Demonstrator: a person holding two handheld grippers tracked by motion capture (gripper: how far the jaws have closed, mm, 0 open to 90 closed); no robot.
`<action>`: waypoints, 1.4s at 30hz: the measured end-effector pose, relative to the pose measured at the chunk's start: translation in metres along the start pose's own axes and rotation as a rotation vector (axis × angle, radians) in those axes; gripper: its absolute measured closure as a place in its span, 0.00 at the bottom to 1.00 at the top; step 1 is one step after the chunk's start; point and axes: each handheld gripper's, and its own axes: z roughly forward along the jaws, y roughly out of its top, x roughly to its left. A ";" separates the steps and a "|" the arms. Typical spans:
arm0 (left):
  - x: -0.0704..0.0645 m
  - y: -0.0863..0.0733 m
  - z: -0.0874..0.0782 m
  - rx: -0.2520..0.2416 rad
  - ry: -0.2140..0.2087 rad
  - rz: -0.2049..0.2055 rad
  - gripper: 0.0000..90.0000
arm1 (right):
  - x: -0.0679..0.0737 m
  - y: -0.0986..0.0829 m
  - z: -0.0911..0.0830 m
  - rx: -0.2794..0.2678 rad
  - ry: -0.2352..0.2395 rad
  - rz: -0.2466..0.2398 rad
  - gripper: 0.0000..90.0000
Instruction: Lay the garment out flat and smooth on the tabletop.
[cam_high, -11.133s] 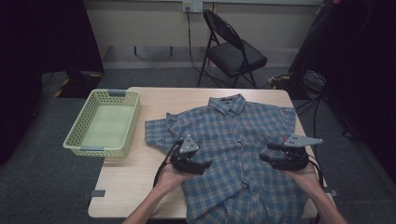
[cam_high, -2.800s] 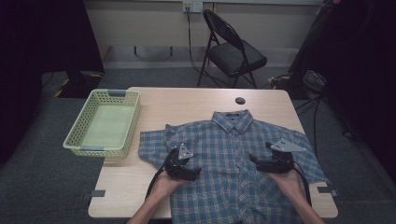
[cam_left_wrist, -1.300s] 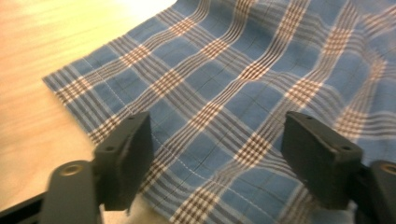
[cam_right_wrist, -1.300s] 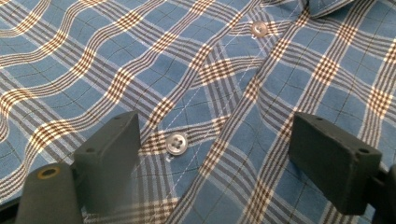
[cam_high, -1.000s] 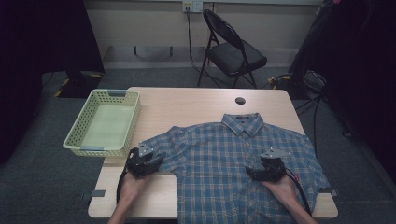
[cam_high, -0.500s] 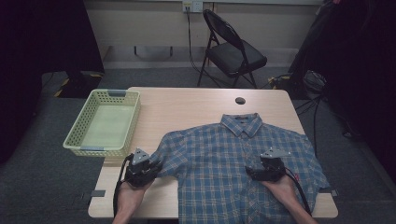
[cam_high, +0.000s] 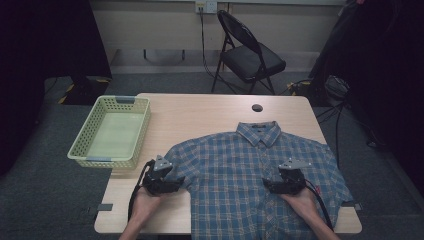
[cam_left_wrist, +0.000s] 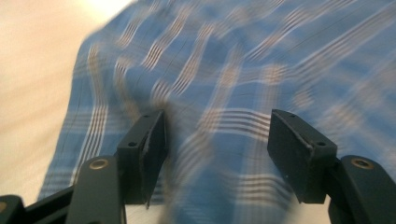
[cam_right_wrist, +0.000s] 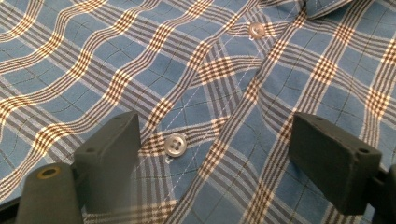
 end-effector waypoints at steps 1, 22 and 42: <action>0.003 -0.002 0.002 -0.017 -0.002 0.001 0.36 | 0.000 0.000 0.000 0.000 0.000 -0.001 0.18; -0.020 0.027 -0.018 -0.101 -0.043 0.092 0.19 | -0.010 0.007 -0.006 -0.032 0.070 0.039 0.18; -0.099 0.027 0.043 0.009 -0.180 0.193 0.22 | -0.026 -0.021 -0.036 0.031 -0.053 0.065 0.12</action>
